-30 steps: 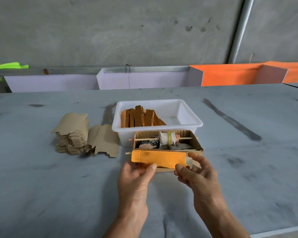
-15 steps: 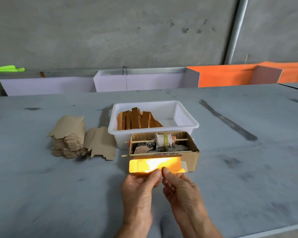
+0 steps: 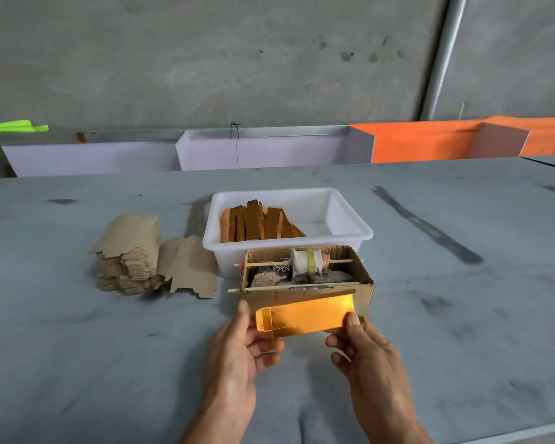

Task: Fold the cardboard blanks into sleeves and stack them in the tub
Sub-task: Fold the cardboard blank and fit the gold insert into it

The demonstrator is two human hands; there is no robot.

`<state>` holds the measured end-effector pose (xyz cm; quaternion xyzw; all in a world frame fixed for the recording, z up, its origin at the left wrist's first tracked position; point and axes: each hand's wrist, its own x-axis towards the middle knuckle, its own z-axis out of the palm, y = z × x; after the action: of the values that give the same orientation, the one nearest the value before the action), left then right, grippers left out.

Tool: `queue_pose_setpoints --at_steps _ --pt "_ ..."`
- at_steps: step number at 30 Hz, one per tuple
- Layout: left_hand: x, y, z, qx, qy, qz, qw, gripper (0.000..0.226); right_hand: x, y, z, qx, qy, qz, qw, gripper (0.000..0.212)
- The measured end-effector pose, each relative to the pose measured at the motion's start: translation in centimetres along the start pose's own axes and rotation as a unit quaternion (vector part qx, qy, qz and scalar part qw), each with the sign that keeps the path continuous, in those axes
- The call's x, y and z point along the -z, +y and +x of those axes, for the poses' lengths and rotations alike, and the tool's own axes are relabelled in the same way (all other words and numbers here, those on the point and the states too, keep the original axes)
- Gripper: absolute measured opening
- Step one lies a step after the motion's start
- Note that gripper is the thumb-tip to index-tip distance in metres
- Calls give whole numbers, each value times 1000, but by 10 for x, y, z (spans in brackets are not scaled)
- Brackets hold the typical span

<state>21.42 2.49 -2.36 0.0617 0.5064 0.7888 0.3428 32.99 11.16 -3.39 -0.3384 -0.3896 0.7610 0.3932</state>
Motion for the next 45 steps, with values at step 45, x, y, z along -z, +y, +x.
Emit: queue_pose_setpoints --at_steps 45 --pt "-5 4 18 -99 -135 391 905 18 -10 16 -9 -102 -63 100 988 10"
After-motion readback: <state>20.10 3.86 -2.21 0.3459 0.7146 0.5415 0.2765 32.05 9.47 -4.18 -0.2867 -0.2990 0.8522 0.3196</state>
